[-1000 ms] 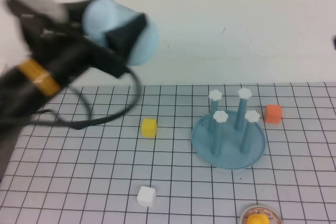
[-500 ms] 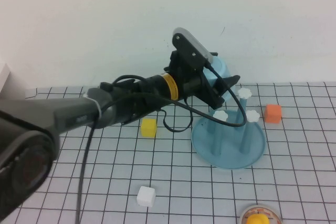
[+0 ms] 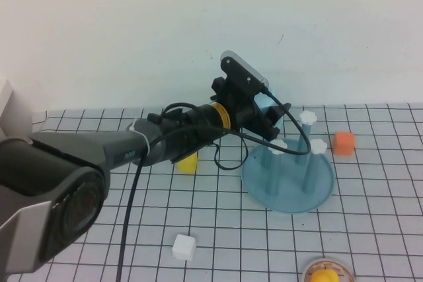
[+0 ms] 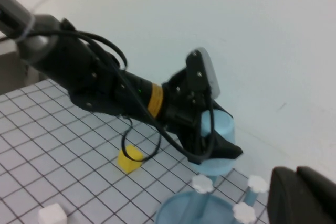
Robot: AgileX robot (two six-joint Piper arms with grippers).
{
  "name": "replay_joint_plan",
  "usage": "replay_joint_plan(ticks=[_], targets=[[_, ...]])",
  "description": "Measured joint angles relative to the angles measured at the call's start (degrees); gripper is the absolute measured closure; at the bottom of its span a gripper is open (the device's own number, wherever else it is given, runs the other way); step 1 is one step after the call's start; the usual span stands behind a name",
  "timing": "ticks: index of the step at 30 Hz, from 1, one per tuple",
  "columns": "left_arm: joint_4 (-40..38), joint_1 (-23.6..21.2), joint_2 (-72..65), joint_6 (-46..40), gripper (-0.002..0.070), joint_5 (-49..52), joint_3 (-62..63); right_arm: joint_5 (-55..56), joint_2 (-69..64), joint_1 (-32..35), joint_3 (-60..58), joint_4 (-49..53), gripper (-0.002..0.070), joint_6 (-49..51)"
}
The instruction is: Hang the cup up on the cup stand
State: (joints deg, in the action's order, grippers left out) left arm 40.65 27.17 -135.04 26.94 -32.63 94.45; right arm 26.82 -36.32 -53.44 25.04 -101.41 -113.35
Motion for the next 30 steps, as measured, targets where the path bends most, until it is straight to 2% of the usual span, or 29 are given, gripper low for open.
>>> replay_joint_plan(ticks=[6,8,11,14,16,18,22,24,27,30], targets=[[0.4,0.1,-0.9,1.7,0.0108,3.4,0.6,-2.5,0.0,0.0,0.0,0.0,0.0678,0.0],[0.4,0.2,-0.7,2.9,0.0065,5.2,0.6,-2.9,0.0,0.0,0.0,0.0,0.0678,0.0],[1.3,0.3,0.3,7.3,0.0004,9.8,0.6,-3.0,0.0,0.0,0.0,0.0,0.0678,0.0],[7.0,0.5,3.6,14.6,0.0011,16.3,0.6,-3.0,0.0,0.0,0.0,0.0,0.0678,-0.4],[14.1,0.5,6.9,21.7,0.0053,19.9,0.6,-3.0,0.0,0.0,0.0,0.0,0.0678,-1.1],[22.9,0.5,11.3,30.6,0.0145,23.1,0.6,-3.0,0.0,0.0,0.0,0.0,0.0678,-1.8],[41.4,0.5,20.9,48.6,0.0420,23.3,0.6,-3.0,0.0,0.0,0.0,0.0,0.0678,-4.3],[51.3,0.3,25.9,56.8,0.0561,18.3,0.6,-3.0,0.0,0.0,0.0,0.0,0.0678,-6.2],[57.4,0.3,32.2,63.5,0.0641,8.8,0.2,-3.3,0.0,0.0,0.0,0.0,0.0678,-8.1],[59.3,0.4,38.4,67.0,0.0664,4.4,-2.1,-6.6,0.0,0.0,0.0,0.0,0.0678,-8.9]])
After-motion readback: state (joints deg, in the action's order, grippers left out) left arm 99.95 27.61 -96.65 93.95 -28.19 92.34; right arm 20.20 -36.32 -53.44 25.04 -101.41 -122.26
